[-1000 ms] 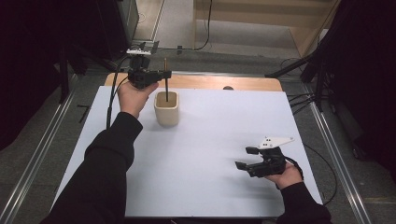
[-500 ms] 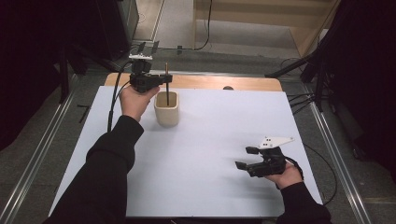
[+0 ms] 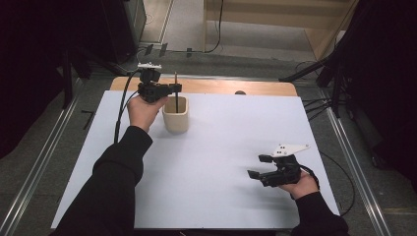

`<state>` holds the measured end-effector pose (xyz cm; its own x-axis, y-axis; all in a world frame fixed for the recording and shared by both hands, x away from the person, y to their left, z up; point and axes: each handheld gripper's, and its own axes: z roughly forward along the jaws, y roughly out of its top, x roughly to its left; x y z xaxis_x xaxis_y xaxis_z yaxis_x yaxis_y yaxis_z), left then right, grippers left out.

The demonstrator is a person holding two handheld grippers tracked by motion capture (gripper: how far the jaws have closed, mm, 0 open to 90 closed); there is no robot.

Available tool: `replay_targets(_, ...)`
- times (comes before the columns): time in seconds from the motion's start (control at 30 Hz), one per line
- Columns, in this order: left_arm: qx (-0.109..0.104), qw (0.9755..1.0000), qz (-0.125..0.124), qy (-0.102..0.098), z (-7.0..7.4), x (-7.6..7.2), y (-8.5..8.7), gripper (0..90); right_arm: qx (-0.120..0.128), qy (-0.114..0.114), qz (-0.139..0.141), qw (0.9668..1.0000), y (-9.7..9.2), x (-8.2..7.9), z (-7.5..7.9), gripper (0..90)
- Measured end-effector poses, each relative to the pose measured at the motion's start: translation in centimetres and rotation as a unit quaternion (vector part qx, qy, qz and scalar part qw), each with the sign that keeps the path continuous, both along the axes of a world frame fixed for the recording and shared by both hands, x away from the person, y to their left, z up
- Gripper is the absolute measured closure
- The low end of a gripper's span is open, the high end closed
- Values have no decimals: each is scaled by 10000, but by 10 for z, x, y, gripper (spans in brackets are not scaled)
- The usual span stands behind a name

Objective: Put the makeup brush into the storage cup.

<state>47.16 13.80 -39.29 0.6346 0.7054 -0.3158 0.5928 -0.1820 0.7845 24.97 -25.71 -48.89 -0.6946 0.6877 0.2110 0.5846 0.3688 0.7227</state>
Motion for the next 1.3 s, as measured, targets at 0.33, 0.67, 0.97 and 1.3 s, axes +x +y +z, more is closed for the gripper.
replay_targets(0.33,109,9998,-11,150,-3,3,4,827,-7,7,6,10000,0,0,0,241)
replay_targets(0.67,58,9999,3,151,-1,3,8,775,-4,27,-2,10000,1,0,-1,241)
replay_targets(0.97,-70,9976,-16,686,12,5,27,351,36,32,-31,10000,-1,0,0,241)
replay_targets(1.3,160,9966,-220,779,21,-10,35,331,72,11,-55,10000,-2,1,0,241)
